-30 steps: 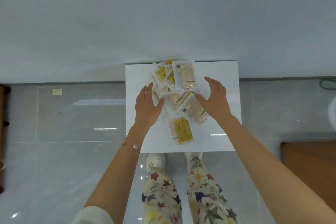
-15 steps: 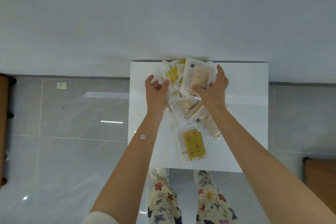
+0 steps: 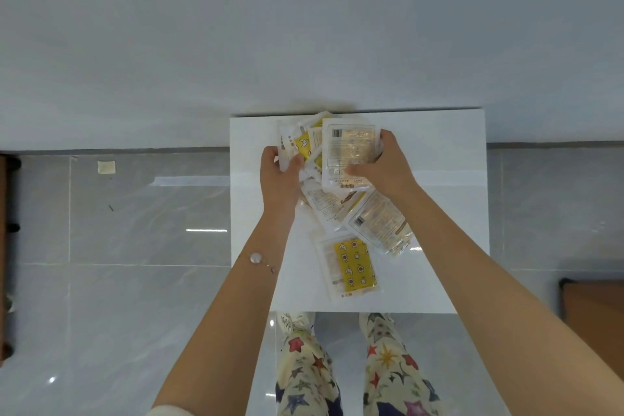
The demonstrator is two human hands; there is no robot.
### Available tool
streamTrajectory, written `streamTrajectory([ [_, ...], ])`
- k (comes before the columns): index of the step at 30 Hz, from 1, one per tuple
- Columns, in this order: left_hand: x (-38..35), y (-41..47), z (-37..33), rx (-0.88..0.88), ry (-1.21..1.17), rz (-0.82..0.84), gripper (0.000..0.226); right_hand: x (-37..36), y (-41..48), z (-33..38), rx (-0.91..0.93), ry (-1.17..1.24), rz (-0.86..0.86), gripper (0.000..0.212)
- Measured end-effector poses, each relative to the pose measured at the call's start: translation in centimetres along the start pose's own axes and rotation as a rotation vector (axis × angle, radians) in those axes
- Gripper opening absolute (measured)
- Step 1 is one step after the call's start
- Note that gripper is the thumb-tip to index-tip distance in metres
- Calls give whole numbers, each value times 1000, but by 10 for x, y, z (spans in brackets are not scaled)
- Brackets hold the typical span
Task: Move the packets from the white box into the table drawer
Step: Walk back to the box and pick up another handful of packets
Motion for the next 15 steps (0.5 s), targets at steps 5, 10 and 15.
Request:
streamTrajectory([
  [5,16,-14,5,-63,-21,-99,20,0,-21,-10,14,73,-48,41],
  [10,42,-35,10,-45,-226,-163,22,11,-45,-17,24,250,-10,30],
  [15,76,-69,-1,-46,-324,-152,12,12,-78,3,46,308,23,27],
])
Point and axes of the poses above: each hand's wrist, its own y-axis towards the middle knuckle, its own x-axis out of the back of the hand, z = x × y, the point moved 3 cm from there along y, towards the middle knuckle, and after that the axes turned 9 degrees about z, right-handed, at the moved point
